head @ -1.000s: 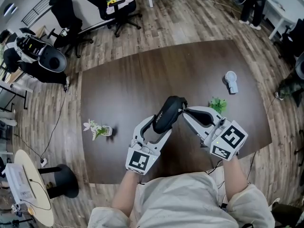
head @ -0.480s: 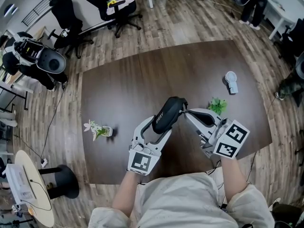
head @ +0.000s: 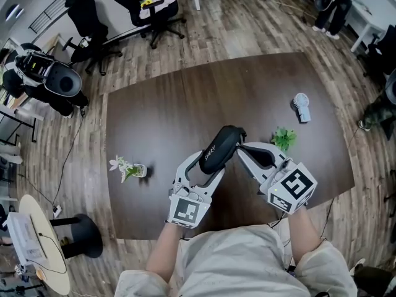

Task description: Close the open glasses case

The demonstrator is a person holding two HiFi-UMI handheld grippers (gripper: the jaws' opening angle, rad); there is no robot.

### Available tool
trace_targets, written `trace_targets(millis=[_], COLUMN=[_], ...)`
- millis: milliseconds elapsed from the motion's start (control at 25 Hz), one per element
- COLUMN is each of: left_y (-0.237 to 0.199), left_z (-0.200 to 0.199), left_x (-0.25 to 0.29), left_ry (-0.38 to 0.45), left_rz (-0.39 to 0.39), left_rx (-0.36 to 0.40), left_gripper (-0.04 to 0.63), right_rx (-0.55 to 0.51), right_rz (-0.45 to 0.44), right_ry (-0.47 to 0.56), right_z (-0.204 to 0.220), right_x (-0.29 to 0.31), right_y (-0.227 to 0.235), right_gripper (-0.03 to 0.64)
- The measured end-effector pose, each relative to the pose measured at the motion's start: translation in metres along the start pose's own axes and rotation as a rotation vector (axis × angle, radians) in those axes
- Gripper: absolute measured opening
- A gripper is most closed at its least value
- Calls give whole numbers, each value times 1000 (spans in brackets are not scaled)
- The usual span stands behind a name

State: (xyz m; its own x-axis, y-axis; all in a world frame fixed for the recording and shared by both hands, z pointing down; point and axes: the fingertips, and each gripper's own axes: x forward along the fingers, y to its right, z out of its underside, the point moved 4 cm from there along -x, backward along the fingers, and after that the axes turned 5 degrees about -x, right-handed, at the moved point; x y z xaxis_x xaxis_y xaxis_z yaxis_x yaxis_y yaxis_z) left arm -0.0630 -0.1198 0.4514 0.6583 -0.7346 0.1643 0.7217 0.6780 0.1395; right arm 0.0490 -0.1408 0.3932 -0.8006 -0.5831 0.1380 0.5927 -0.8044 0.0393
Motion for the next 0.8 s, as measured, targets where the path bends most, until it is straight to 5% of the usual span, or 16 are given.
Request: trace_targets(millis=[200, 440, 800], left_y=[-1, -2, -3], left_z=[4, 13, 19], left_x=[1, 5, 10], left_ry=[-42, -138, -202], left_rz=[-6, -24, -28], left_rx=[11, 8, -11], left_gripper=[279, 272, 258], right_rx=[-125, -437, -595], right_rz=[49, 91, 99], right_ry=[-59, -225, -335], right_z=[2, 1, 9], right_x=[1, 6, 11], right_y=[0, -10, -21], right_gripper=[2, 2, 2])
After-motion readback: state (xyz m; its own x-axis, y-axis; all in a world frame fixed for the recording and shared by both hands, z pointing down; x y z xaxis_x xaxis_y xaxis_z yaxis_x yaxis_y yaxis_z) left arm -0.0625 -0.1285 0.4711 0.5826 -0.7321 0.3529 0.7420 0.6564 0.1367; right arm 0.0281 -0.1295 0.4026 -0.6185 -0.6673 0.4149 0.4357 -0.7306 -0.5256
